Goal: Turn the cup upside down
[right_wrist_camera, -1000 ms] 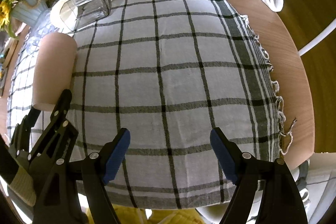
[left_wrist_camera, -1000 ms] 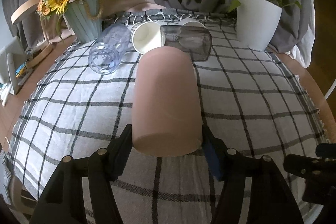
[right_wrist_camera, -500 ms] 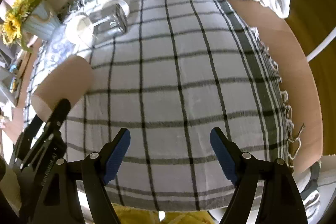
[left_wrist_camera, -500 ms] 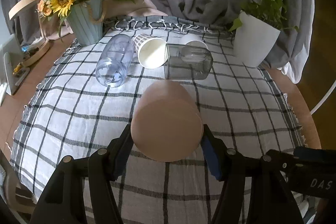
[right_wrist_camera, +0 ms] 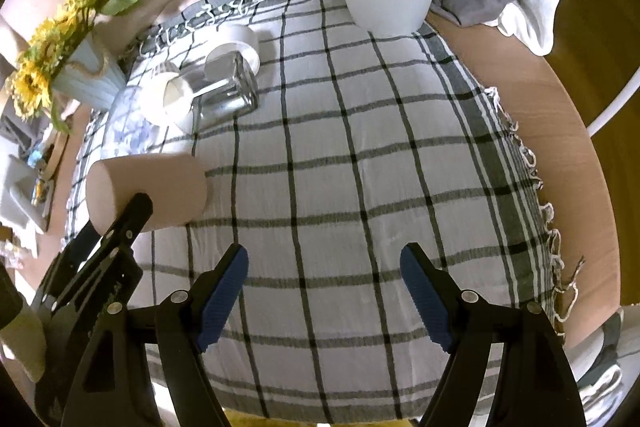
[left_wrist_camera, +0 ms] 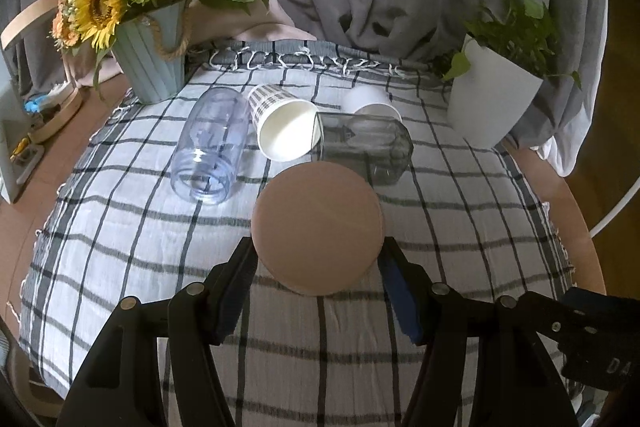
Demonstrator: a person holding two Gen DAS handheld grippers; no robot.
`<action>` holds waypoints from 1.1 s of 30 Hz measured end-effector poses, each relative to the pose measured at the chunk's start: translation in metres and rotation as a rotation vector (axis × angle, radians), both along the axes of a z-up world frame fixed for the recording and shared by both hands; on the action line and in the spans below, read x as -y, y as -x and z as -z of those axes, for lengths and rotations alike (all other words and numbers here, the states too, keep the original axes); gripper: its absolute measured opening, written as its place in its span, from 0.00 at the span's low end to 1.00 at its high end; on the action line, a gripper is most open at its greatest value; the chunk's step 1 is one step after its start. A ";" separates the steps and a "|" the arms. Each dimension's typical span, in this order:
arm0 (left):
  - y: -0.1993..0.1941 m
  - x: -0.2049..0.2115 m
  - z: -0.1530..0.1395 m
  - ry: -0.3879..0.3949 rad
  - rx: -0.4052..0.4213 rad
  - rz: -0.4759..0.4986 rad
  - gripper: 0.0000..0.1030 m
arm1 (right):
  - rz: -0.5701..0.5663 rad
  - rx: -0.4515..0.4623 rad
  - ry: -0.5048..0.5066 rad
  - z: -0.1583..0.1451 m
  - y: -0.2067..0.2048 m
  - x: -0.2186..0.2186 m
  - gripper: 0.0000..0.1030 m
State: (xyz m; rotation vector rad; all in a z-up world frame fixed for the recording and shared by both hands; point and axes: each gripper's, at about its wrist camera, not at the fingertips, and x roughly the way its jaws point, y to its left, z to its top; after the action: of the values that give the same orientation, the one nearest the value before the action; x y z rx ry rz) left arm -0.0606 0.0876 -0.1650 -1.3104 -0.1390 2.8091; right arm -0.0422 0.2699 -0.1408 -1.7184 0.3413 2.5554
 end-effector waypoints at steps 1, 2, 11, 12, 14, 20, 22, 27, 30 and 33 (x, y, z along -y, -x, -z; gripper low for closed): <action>0.003 0.000 0.000 -0.003 0.004 0.001 0.59 | 0.003 -0.006 -0.001 -0.002 0.002 0.000 0.76; 0.007 0.001 0.000 -0.007 0.008 0.003 0.59 | 0.004 -0.009 -0.001 -0.003 0.003 0.000 0.76; 0.012 0.003 0.000 -0.023 0.014 0.003 0.59 | 0.005 -0.020 -0.005 -0.009 0.008 0.003 0.76; 0.011 0.004 0.001 -0.024 0.016 0.004 0.59 | 0.004 -0.020 -0.004 -0.009 0.007 0.004 0.76; 0.008 0.003 0.001 -0.020 0.017 0.009 0.59 | 0.000 -0.016 -0.004 -0.008 0.006 0.005 0.76; 0.007 0.002 0.001 -0.013 0.016 0.016 0.59 | -0.002 -0.002 -0.006 -0.005 0.004 0.006 0.76; 0.007 0.002 0.001 -0.014 0.019 0.011 0.59 | 0.003 -0.003 -0.006 -0.006 0.002 0.006 0.76; 0.002 0.002 -0.003 -0.001 0.008 0.008 0.83 | -0.001 -0.005 -0.020 -0.009 -0.001 0.007 0.76; -0.002 0.004 -0.010 -0.003 0.006 0.008 0.88 | -0.004 -0.014 -0.027 -0.014 -0.004 0.007 0.76; -0.008 0.007 -0.019 0.006 0.011 0.003 0.93 | 0.001 -0.024 -0.022 -0.021 -0.010 0.007 0.76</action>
State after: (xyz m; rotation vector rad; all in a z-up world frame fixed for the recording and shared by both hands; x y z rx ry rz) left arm -0.0522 0.0809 -0.1462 -1.3267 -0.1295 2.8020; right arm -0.0319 0.2631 -0.1201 -1.6808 0.3136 2.5714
